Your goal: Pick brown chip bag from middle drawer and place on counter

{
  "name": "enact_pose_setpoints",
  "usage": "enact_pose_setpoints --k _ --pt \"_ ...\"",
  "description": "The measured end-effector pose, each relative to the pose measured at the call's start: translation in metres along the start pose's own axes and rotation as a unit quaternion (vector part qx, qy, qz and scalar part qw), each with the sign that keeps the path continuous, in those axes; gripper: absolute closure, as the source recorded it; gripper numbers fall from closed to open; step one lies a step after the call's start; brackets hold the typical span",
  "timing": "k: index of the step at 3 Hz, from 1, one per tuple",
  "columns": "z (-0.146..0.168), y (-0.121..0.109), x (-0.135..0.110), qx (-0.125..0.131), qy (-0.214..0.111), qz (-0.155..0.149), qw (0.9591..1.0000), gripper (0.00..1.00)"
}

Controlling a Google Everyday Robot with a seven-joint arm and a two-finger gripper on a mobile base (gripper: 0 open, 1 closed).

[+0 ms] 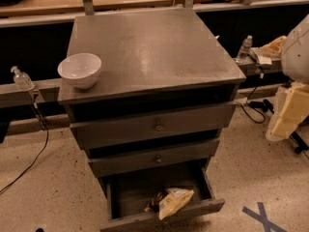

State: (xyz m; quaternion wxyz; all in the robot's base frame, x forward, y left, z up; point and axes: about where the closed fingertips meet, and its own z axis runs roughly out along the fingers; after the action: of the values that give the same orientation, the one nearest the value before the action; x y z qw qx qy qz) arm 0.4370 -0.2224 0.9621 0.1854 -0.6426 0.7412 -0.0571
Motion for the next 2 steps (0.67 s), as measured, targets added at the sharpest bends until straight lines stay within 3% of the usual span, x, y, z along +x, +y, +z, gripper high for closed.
enact_pose_setpoints --k 1,2 --pt "0.064 -0.012 0.045 0.002 -0.087 0.023 0.996 0.0" --pt "0.124 -0.02 0.068 0.005 -0.192 0.04 0.9806 0.0"
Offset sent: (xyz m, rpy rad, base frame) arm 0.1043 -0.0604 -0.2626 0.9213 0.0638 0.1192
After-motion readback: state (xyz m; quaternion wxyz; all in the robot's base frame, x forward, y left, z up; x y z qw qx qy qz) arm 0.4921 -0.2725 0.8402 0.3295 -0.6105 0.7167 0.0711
